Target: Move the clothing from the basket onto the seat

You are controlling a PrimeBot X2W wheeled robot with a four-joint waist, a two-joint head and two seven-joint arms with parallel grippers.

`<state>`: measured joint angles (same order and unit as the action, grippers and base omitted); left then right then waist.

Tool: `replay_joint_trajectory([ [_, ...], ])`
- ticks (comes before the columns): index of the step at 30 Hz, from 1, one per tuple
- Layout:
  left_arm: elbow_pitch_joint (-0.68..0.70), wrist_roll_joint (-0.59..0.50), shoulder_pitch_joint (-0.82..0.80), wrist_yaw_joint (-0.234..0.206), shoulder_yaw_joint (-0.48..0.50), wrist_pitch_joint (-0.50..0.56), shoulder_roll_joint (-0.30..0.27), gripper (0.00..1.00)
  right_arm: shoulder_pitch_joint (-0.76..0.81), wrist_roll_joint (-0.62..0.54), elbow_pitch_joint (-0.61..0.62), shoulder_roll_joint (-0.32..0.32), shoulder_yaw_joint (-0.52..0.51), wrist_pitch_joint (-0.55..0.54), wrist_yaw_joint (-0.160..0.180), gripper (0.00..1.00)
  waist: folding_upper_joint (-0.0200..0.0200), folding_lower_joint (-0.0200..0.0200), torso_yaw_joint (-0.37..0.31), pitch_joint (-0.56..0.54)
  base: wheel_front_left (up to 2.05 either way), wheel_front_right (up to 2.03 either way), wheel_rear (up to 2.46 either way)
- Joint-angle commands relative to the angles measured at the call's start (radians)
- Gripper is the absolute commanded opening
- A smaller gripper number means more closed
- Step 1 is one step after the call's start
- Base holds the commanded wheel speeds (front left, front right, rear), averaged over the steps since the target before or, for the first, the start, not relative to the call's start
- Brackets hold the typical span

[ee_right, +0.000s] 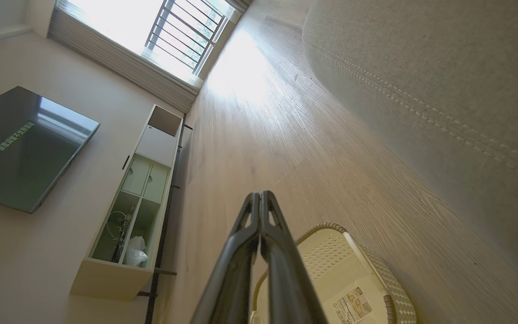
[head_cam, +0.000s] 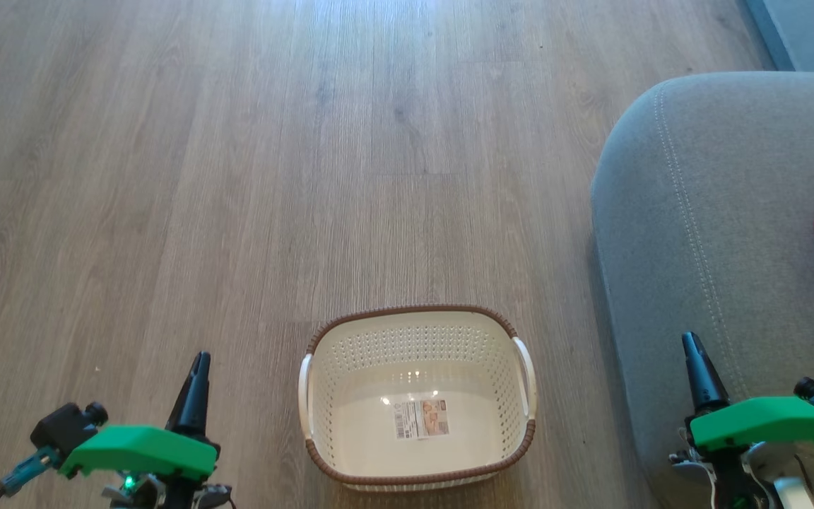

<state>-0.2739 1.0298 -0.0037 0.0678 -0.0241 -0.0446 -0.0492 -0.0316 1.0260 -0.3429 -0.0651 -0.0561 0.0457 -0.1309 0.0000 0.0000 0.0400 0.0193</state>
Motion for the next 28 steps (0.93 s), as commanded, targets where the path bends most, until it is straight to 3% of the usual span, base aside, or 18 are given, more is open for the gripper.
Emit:
replay_joint_trajectory([
  [1,0.030,0.021,-0.060,0.006,0.033,0.005,-0.004,0.00,-0.052,0.024,0.037,0.000,0.006,-0.008,0.000,0.00,0.0000,0.0000,-0.001,0.000,0.00,0.00,0.00],
  [28,0.029,0.312,-0.083,0.036,0.086,0.083,-0.004,0.00,-0.065,0.314,0.069,0.008,-0.027,-0.087,0.000,0.00,0.0000,0.0000,-0.021,-0.009,0.00,0.00,0.00],
])
